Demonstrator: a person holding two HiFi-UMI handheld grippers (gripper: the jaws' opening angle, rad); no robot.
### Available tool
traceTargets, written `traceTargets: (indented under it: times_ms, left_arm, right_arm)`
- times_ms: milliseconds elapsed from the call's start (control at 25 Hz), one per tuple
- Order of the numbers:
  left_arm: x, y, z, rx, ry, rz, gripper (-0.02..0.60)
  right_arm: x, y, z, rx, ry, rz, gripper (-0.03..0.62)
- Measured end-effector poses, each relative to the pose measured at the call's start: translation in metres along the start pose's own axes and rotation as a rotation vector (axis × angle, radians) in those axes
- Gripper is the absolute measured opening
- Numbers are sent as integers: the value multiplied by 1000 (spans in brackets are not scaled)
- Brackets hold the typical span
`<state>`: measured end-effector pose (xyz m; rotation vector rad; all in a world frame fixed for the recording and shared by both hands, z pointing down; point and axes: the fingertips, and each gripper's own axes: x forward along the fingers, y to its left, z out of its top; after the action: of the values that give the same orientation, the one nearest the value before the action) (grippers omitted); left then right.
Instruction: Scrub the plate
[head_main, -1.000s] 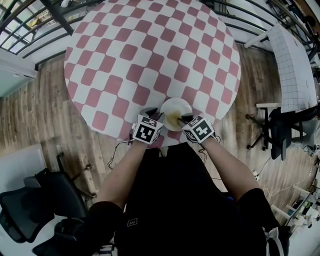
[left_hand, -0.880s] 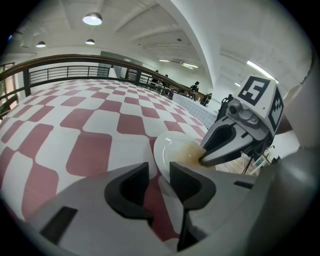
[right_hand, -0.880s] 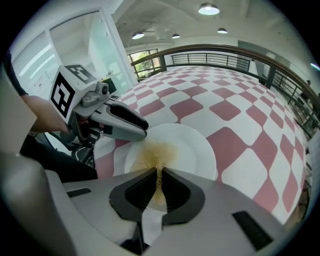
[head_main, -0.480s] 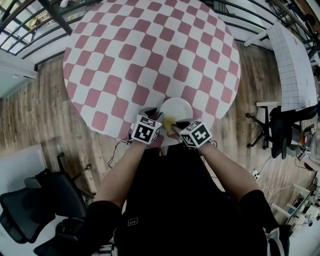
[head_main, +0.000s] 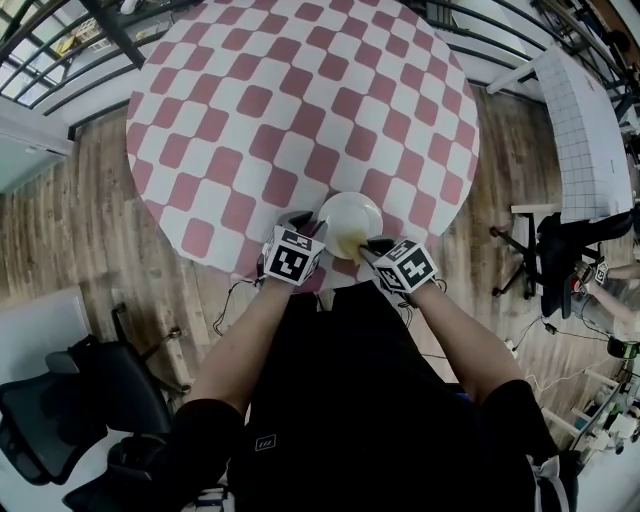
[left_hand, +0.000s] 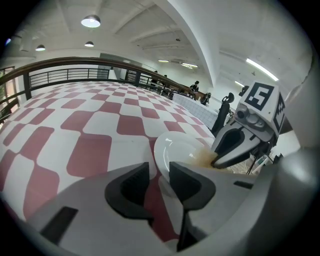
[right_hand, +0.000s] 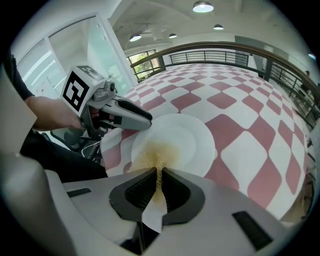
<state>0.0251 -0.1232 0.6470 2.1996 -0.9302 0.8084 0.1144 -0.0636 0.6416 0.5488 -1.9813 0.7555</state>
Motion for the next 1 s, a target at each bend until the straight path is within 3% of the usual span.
traceTargets:
  times_ms: [520, 680, 760, 880, 1000]
  left_arm:
    - [1, 2, 2, -2, -21, 19, 129]
    - [1, 2, 1, -7, -12, 24, 129]
    - [2, 2, -1, -5, -2, 29, 126]
    - [1, 4, 1, -13, -18, 27, 126]
    - [0, 5, 1, -22, -33, 29, 126]
  right_arm:
    - [-17, -60, 13, 18, -30, -123, 38]
    - [-36, -111, 14, 82, -49, -310, 38]
    - [-54, -130, 25, 154, -116, -365, 38]
    - [-65, -111, 61, 149, -229, -307, 38]
    - [-49, -64, 87, 70, -246, -187, 38]
